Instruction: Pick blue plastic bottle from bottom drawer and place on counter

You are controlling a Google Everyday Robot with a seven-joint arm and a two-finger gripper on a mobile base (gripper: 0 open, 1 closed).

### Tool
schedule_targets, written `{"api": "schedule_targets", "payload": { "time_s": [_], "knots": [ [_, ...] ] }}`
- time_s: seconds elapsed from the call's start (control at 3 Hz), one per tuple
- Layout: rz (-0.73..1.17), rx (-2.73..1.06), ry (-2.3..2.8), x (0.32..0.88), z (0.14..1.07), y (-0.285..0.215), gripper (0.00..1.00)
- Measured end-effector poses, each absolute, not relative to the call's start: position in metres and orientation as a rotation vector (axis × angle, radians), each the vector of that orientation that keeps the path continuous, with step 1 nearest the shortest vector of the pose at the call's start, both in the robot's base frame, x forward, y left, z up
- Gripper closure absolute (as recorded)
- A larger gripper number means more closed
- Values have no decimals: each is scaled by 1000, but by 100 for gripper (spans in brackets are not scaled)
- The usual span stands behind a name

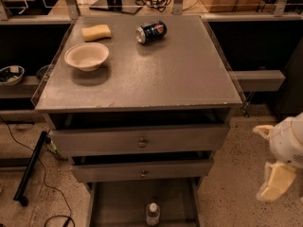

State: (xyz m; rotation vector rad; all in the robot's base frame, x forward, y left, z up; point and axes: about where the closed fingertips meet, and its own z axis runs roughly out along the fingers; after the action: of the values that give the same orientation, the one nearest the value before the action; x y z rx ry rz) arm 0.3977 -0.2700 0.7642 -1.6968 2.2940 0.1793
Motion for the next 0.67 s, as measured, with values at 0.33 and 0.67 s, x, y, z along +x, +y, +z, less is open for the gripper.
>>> {"api": "schedule_targets", "payload": {
  "time_s": [0.33, 0.67],
  "knots": [
    [210, -1680, 2287, 387, 734, -266, 0],
    [248, -1666, 2298, 378, 707, -260, 0]
  ]
}}
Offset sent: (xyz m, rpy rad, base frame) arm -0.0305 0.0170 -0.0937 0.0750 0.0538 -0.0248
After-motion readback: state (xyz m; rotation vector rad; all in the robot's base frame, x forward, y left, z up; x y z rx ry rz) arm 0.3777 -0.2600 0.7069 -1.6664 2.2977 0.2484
